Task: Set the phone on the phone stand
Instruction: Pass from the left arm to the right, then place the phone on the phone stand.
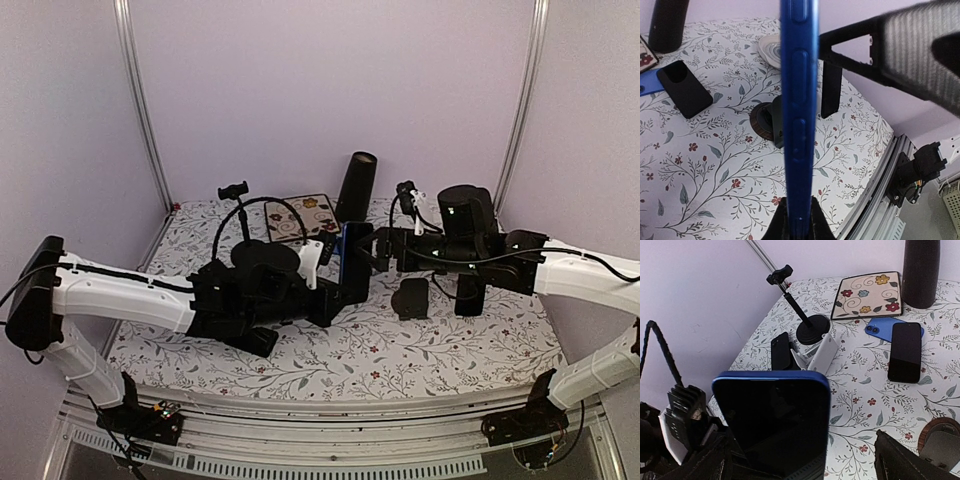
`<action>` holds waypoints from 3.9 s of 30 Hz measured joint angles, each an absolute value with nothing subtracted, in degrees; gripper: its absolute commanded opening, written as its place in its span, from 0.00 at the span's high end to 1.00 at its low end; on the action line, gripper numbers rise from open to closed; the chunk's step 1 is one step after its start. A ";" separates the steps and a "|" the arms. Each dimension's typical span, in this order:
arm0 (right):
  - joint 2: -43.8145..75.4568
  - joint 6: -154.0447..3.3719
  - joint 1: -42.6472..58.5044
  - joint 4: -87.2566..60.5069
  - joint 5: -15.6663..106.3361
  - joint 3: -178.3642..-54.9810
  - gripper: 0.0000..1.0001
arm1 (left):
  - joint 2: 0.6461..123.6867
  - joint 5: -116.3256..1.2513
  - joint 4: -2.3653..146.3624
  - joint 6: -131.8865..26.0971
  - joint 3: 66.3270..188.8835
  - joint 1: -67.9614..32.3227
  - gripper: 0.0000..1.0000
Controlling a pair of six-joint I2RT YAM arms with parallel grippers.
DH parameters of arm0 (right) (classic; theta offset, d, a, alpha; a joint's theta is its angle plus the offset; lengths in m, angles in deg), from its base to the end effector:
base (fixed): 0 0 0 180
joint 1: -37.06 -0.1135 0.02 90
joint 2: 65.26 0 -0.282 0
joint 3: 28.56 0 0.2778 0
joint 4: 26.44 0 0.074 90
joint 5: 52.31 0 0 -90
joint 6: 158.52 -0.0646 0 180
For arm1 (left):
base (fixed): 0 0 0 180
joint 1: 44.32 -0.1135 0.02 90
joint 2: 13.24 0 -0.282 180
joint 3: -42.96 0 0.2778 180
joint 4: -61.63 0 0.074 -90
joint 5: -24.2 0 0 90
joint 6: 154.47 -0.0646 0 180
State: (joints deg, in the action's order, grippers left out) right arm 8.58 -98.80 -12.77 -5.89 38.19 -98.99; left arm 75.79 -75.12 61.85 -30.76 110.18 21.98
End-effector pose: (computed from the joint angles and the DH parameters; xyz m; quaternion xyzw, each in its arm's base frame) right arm 0.2224 0.2644 0.3115 -0.1447 0.8259 0.3535 0.4147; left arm 0.1707 -0.3628 0.2406 0.1883 0.8060 -0.3835 0.4097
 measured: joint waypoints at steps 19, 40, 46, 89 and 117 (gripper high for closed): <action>9.31 -102.32 -14.01 -6.62 36.74 -100.02 0.12 | 81.78 -75.54 66.18 -33.51 117.21 24.69 1.00; 9.83 -102.72 -14.06 -2.35 33.14 -100.02 0.68 | 82.50 -76.91 66.88 -34.21 118.09 25.15 0.34; 9.83 -101.51 -14.06 0.05 28.57 -100.02 0.69 | 82.50 -78.92 66.75 -33.32 118.13 25.26 0.11; 23.86 -94.41 -7.87 -13.96 3.28 -90.45 0.69 | 76.14 -84.69 67.84 -23.63 109.89 23.21 0.03; 23.62 -96.27 -7.87 -17.63 2.17 -87.17 0.31 | 75.16 -84.21 67.62 -23.28 109.65 23.14 0.03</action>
State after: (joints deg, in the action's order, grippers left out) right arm 23.62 -96.27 -7.87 -17.63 2.17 -87.17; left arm 75.16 -84.21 67.62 -23.28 109.65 23.14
